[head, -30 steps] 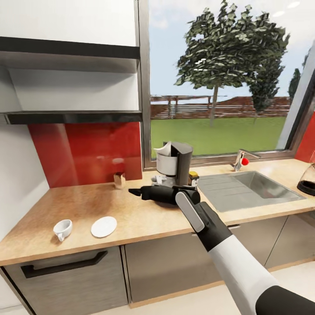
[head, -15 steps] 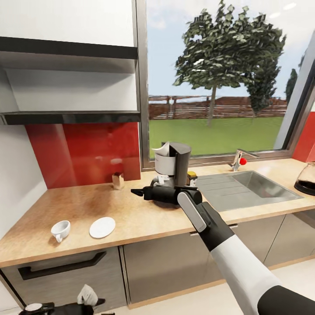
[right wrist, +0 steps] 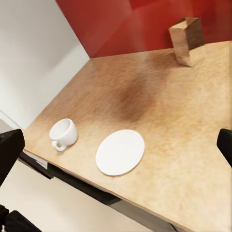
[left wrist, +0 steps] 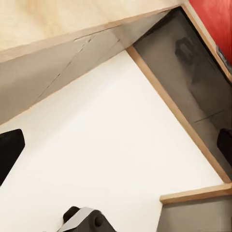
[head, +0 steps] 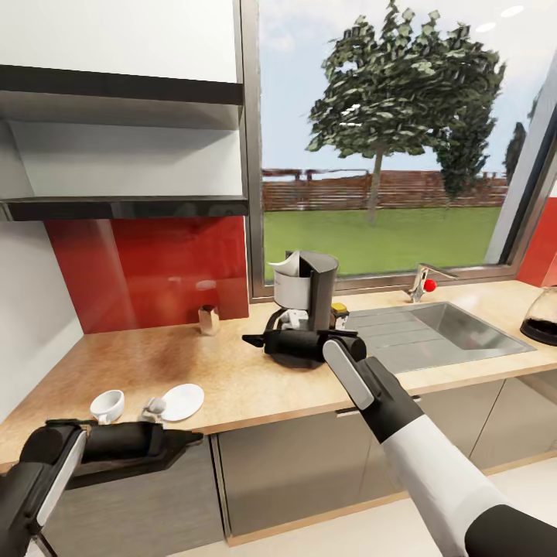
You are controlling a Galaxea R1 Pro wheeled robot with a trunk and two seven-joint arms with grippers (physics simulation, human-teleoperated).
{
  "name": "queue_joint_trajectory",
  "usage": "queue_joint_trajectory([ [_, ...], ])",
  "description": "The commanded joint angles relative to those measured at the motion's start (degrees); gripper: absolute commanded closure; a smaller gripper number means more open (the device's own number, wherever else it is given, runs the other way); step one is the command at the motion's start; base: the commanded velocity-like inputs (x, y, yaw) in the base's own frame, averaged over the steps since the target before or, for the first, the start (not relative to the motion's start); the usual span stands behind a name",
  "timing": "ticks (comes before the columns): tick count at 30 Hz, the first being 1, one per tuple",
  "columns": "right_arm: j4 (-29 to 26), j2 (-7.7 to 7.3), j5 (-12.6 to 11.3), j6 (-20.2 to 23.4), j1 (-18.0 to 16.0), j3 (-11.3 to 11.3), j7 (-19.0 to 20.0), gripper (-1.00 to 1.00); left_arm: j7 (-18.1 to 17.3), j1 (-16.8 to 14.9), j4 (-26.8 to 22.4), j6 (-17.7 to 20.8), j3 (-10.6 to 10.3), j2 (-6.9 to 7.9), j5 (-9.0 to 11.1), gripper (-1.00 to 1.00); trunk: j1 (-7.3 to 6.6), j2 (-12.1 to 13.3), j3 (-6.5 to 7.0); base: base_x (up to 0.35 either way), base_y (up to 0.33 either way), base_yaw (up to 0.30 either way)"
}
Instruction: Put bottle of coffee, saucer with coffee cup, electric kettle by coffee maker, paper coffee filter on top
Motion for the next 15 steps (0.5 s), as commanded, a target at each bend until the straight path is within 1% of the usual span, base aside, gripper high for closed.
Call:
queue_joint_trajectory([
  [1,0.0,-0.02,0.2,0.2,0.0,-0.1,0.2,-1.0,-0.1,-0.8,-0.2,0.6,-0.1,0.0,0.2,-1.0,0.02,0.0,-0.03,0.0,0.0,0.0],
  [7,0.0,-0.08,0.2,0.2,0.0,-0.1,0.2,-1.0,-0.1,-4.9,-0.1,1.1,0.2,0.06,1.0,-1.0,0.02,0.0,-0.03,0.0,0.0,0.0],
  [9,0.1,-0.08,0.3,0.2,0.0,0.0,0.2,-1.0,-0.2,-7.6,1.1,1.1,0.4,0.05,1.4,-1.0,0.02,0.0,-0.03,0.0,0.0,0.0],
  [11,0.1,-0.08,0.3,0.2,0.0,0.0,0.2,-1.0,-0.1,-8.9,2.6,1.1,0.6,0.01,1.4,-1.0,0.02,0.0,-0.03,0.0,0.0,0.0],
  [12,0.1,-0.08,0.4,0.1,0.0,0.0,0.2,-1.0,-0.1,-9.6,3.6,1.1,1.2,-0.03,1.3,-1.0,0.02,0.0,-0.03,0.0,0.0,0.0],
  [13,0.1,-0.04,0.6,0.1,0.0,0.1,0.2,-1.0,0.0,-10.4,5.4,1.1,2.5,-0.09,1.3,-1.0,0.02,0.0,-0.03,0.0,0.0,0.0],
  [15,0.2,-0.02,0.7,0.1,0.0,0.1,0.2,-1.0,0.2,-10.9,7.8,1.1,4.9,-0.15,1.1,-1.0,0.02,0.0,-0.03,0.0,0.0,0.0],
])
